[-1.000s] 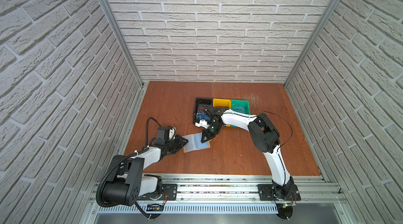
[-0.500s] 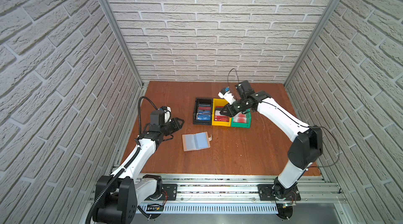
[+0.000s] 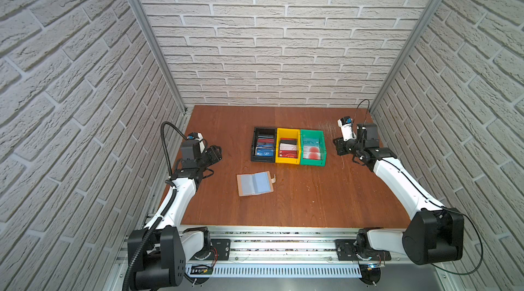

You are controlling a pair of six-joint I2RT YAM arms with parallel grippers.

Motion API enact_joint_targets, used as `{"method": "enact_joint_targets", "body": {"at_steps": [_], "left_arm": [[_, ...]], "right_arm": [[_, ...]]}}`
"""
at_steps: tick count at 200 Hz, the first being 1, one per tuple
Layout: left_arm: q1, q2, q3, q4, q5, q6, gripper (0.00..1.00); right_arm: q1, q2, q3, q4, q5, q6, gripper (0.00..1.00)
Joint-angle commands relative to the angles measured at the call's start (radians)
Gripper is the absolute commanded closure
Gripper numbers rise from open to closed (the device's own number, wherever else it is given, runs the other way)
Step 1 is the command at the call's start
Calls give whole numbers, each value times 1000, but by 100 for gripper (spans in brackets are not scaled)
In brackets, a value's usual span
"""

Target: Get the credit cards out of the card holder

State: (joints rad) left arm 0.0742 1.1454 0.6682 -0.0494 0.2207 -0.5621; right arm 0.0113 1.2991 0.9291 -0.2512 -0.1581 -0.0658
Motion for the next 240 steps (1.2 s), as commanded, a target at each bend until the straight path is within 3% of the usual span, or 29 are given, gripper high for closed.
{"method": "enact_joint_targets", "body": {"at_steps": [1, 31, 75, 91, 119, 152, 240], "left_arm": [[32, 25, -12, 123, -36, 77, 39], [63, 46, -59, 245, -38, 122, 32], [88, 60, -80, 286, -88, 192, 30], [96, 59, -104, 325, -106, 225, 30], [109, 64, -175, 459, -122, 256, 30], [122, 92, -262, 635, -133, 273, 29], [134, 300, -343, 965, -174, 323, 25]], "right_arm": [[-18, 10, -120, 260, 29, 8, 80], [-29, 70, -270, 499, 17, 42, 80], [-31, 170, -361, 709, -2, 66, 80], [-26, 180, -358, 708, -26, 48, 80], [-24, 158, -405, 766, -31, 43, 78], [-19, 172, -541, 1027, -79, 20, 75], [-20, 164, -542, 1015, -71, 21, 69]]}}
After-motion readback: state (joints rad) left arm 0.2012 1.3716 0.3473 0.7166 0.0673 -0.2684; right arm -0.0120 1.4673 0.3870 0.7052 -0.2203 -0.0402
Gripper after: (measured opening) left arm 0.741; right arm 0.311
